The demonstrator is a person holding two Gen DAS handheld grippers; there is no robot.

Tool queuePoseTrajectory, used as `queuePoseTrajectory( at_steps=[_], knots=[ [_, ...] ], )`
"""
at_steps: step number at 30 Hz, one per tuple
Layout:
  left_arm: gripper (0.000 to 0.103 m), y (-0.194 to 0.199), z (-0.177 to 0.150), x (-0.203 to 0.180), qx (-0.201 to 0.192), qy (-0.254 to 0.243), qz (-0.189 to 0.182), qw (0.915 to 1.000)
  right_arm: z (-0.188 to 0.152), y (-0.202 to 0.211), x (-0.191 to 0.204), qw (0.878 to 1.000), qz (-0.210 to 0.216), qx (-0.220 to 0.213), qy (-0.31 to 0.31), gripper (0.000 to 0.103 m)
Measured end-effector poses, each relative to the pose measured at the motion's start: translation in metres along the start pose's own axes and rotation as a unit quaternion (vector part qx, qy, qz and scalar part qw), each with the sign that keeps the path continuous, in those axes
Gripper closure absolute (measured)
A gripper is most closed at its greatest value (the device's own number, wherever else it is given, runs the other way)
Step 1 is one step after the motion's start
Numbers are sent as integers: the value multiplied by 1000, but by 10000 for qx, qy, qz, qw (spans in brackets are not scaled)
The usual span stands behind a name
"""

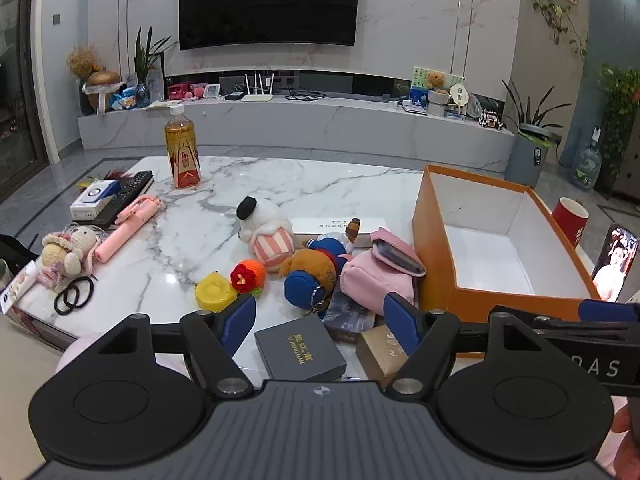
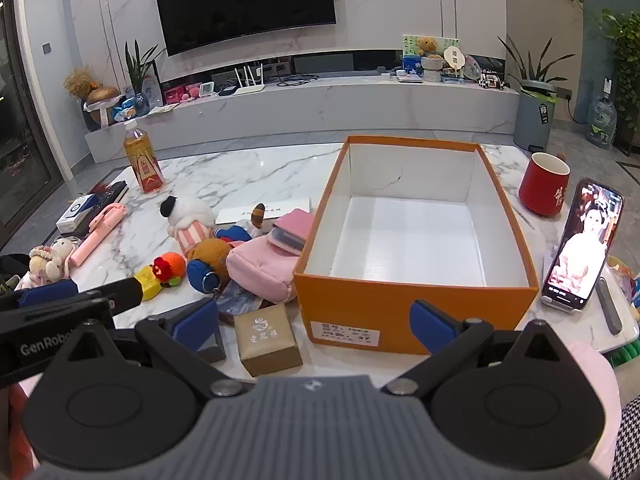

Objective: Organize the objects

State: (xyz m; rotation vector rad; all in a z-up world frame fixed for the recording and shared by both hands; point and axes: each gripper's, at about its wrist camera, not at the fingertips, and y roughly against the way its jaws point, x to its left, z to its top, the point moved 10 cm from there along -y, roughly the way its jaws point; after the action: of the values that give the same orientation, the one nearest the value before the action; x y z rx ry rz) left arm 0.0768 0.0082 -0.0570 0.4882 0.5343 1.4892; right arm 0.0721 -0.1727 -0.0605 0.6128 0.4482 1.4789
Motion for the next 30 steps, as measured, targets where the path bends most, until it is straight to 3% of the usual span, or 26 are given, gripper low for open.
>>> queuePoseTrajectory(
  at_steps=[30],
  knots=[
    [20,-1,-6,2,150,-88,53,9998,-5,-2,2,10000,-11,21,15,1]
  ],
)
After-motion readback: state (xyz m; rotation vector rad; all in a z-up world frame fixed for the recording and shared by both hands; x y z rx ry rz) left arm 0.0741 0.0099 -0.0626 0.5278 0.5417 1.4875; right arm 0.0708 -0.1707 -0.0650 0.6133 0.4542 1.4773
